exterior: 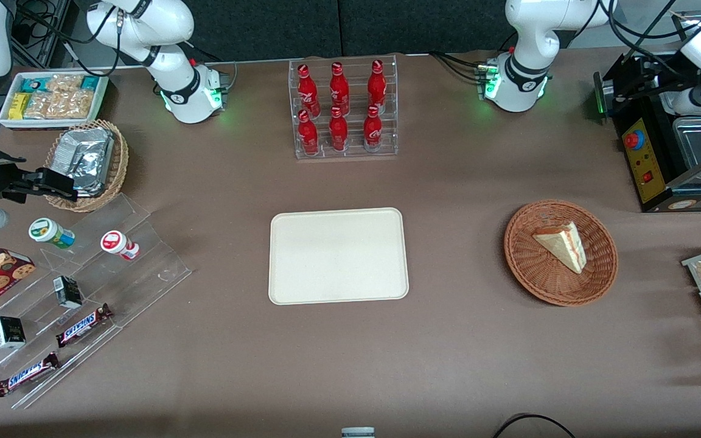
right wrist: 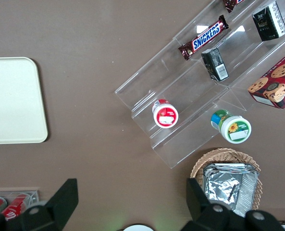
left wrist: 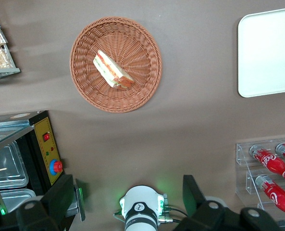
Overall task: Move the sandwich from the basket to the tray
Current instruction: 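Move the left gripper over the sandwich in the wicker basket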
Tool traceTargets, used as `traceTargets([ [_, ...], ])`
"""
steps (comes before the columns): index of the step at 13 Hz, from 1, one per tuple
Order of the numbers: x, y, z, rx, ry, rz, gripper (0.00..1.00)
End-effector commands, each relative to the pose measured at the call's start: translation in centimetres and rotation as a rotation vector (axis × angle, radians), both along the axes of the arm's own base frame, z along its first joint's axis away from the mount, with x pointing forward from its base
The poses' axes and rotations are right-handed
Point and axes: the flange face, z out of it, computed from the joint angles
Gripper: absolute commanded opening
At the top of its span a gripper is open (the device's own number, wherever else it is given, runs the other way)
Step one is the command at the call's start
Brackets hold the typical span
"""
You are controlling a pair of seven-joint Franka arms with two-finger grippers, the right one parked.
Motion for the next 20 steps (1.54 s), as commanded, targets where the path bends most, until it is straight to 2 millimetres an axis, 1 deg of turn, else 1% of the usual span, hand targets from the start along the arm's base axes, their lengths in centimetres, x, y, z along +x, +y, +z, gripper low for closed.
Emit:
traceTargets([
  [1, -0.1, -0.1, 0.2, 0.011, -0.012, 0.01, 1.0],
  [3, -0.1, 0.1, 0.2, 0.016, -0.011, 0.014, 1.0],
  [5, 0.4, 0.7, -0.5, 0.031, 0.003, 0.027, 1.0],
  [6, 1.1, 1.3, -1.4, 0.041, 0.021, 0.051, 1.0],
  [8, 2.7, 2.7, -3.5, 0.088, 0.052, 0.176, 1.0],
  [9, 3.5, 3.2, -4.6, 0.102, 0.059, 0.188, 1.0],
  [10, 4.1, 3.8, -5.1, 0.108, 0.046, 0.208, 1.0],
  [11, 4.7, 4.4, -6.0, 0.102, 0.044, 0.224, 1.0],
  [13, 5.7, 5.6, -8.9, 0.102, 0.07, 0.295, 1.0],
  [14, 6.2, 5.6, -10.5, 0.109, 0.052, 0.329, 1.0],
  [15, 6.6, 5.5, -12.5, 0.114, 0.033, 0.36, 1.0],
  [16, 6.7, 5.5, -14.3, 0.119, 0.026, 0.388, 1.0],
  [17, 6.8, 5.4, -15.7, 0.123, 0.021, 0.413, 1.0],
  [20, 6.9, 5.2, -19.4, 0.145, 0.0, 0.562, 1.0],
])
